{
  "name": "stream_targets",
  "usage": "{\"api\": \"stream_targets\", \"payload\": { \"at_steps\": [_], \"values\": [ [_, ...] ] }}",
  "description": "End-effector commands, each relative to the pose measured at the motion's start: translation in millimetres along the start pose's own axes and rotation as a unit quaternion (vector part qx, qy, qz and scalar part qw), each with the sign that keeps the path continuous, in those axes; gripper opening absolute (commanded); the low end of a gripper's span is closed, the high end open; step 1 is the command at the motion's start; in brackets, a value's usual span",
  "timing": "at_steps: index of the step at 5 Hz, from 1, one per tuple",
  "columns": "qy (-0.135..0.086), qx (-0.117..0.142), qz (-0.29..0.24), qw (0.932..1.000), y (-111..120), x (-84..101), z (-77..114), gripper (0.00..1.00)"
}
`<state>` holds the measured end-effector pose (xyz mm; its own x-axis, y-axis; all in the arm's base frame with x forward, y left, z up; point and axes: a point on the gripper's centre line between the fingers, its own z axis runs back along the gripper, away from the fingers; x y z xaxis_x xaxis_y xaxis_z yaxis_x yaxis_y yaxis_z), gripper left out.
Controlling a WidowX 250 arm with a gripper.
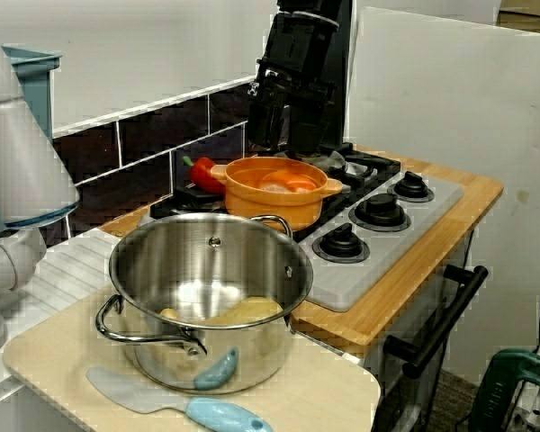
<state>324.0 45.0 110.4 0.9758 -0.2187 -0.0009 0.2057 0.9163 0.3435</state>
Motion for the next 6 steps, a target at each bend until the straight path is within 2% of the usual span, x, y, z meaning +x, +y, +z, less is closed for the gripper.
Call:
{"api": "stream_targets", "payload": {
  "at_steps": [1,3,4,5,6],
  "values": [
    [-0.02,0.001,0.012,0.9997,10,-7.1,17.5,1.0],
    [-0.027,0.016,0.022,0.9993,20,-11.9,7.3,1.0],
    [-0.018,0.02,0.038,0.9989,28,-15.3,3.3,1.0],
    [-0.013,0.036,0.046,0.9982,38,-17.0,2.4,1.0],
    [-0.001,0.038,0.059,0.9976,50,-19.4,-5.1,1.0]
  ]
}}
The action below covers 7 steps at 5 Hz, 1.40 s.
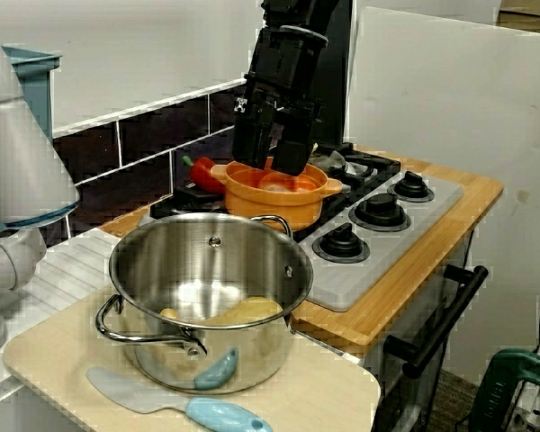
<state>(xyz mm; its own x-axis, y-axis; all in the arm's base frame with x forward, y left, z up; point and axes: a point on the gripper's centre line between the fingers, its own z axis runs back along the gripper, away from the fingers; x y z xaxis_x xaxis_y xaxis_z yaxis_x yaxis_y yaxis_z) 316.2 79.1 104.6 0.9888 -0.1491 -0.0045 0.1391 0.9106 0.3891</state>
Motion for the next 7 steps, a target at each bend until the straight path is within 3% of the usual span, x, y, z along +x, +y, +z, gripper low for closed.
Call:
{"api": "stream_targets", "payload": {
  "at_steps": [1,3,7],
  "values": [
    [-0.005,0.006,0.04,0.9992,33,-4.7,3.0,1.0],
    [0.0,0.006,0.049,0.9988,33,-1.6,-3.6,1.0],
    [0.031,-0.013,0.06,0.9976,29,3.9,-7.1,1.0]
  ]
}}
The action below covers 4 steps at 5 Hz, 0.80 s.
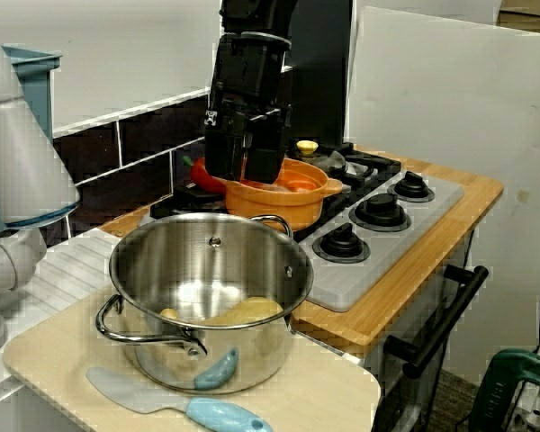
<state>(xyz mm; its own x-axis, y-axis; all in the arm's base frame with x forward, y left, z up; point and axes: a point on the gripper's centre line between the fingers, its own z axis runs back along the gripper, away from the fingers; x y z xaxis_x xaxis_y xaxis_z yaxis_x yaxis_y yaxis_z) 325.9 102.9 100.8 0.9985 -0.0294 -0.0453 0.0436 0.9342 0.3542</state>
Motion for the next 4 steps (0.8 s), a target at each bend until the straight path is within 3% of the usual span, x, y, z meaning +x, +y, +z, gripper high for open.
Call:
{"api": "stream_targets", "payload": {
  "at_steps": [1,4],
  "values": [
    [-0.01,0.01,0.011,0.9998,5.4,-3.4,3.6,1.0],
    [-0.001,0.008,0.017,0.9998,-2.8,-5.9,-5.2,1.0]
  ]
}}
